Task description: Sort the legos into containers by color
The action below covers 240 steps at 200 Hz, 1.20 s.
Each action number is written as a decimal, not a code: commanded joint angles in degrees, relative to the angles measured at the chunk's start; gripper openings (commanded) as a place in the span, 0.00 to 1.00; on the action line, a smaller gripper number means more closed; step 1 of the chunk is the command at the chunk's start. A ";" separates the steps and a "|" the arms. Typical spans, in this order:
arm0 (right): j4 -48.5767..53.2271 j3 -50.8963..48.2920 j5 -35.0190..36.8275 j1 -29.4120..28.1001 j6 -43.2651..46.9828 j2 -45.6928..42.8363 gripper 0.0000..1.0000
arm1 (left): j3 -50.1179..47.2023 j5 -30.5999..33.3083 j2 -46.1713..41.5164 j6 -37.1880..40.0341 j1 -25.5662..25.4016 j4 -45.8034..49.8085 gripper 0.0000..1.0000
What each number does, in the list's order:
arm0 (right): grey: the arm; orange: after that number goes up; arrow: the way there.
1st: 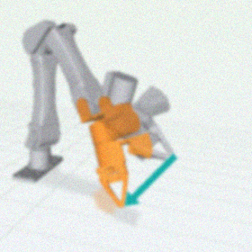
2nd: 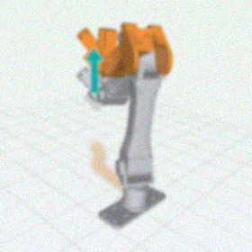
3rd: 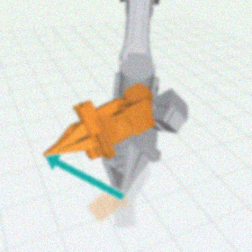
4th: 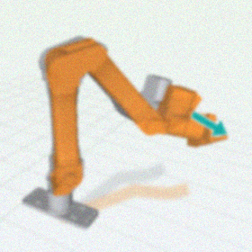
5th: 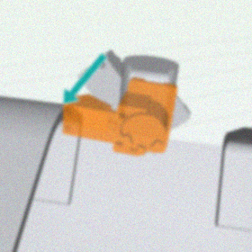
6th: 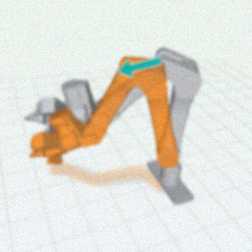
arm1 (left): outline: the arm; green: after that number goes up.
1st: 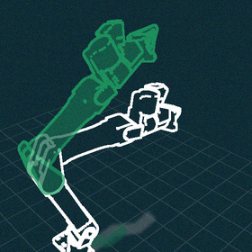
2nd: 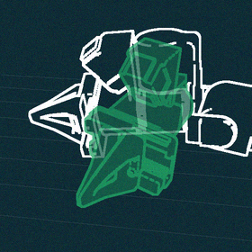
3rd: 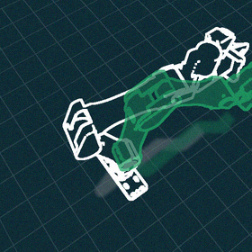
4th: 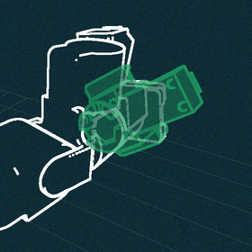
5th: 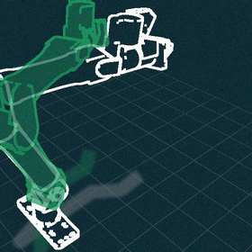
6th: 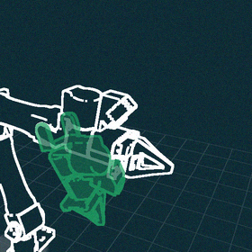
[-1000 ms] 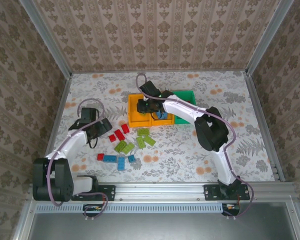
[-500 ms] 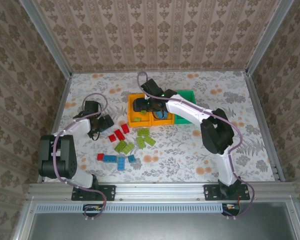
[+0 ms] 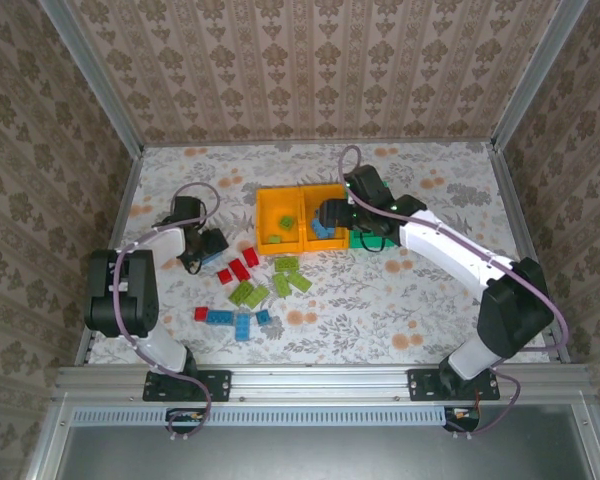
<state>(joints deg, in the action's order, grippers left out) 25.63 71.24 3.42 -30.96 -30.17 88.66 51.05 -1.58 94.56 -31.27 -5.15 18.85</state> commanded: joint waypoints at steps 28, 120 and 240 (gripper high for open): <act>0.83 -7.51 3.15 4.41 -0.28 -8.55 0.82 | 2.07 -2.09 1.31 1.40 0.00 0.21 0.56; 0.09 -14.80 2.34 8.16 -1.44 -14.90 0.82 | 19.83 7.40 -3.65 2.64 -14.46 6.72 0.56; -4.32 -29.33 -2.11 6.61 -2.57 -22.22 0.80 | 52.17 -4.68 23.74 7.54 -31.46 8.95 0.59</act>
<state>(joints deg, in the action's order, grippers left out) 22.35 43.55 2.11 -24.05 -31.00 68.99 99.61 -3.33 115.77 -23.90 -36.71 24.53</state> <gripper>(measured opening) 0.804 0.591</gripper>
